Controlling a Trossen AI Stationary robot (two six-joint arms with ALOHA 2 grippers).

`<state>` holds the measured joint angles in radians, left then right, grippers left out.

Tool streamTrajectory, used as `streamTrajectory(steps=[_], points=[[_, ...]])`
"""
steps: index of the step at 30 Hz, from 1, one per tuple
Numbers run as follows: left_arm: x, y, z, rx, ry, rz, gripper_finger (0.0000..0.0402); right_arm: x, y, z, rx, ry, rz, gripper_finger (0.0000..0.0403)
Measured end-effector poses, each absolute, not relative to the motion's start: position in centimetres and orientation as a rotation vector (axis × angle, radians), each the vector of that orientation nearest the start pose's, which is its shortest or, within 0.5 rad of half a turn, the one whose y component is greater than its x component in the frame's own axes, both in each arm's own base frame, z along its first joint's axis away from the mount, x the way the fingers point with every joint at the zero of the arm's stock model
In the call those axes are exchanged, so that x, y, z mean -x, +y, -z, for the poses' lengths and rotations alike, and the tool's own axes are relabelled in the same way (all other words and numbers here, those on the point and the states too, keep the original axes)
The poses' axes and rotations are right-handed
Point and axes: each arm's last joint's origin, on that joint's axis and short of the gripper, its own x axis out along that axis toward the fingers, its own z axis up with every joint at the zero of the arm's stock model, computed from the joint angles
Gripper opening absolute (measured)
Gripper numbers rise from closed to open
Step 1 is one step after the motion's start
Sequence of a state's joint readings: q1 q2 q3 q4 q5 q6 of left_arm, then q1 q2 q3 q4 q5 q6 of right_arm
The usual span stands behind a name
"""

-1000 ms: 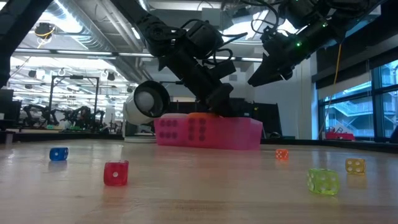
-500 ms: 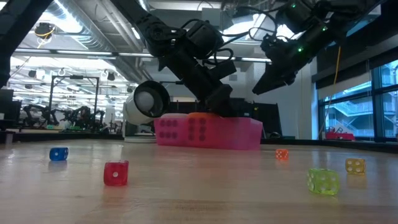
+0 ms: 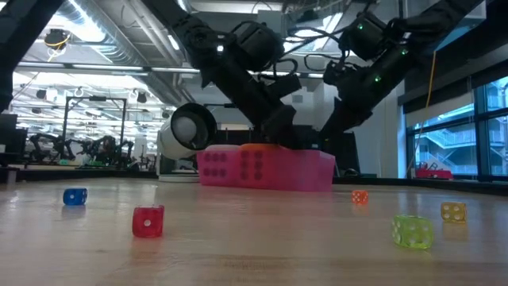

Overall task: Pick & Place Dice
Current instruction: Put the small orange die into the red bin

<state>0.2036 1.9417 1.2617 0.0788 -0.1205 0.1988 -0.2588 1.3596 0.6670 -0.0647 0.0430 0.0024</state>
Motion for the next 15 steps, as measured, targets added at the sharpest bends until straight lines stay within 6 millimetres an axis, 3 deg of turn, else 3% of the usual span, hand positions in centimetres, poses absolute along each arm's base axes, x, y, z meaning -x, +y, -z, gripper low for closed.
streamTrajectory(steps=[6, 15], points=[[-40.5, 7.4, -21.9, -0.195, 0.597, -0.243, 0.0096, -25.2, -6.7, -18.8, -0.11, 0.737, 0.263, 0.0028], [-36.1, 5.2, -26.4, -0.112, 0.732, -0.229, 0.0073, -25.2, -6.4, -18.6, -0.171, 0.755, 0.232, 0.0031]])
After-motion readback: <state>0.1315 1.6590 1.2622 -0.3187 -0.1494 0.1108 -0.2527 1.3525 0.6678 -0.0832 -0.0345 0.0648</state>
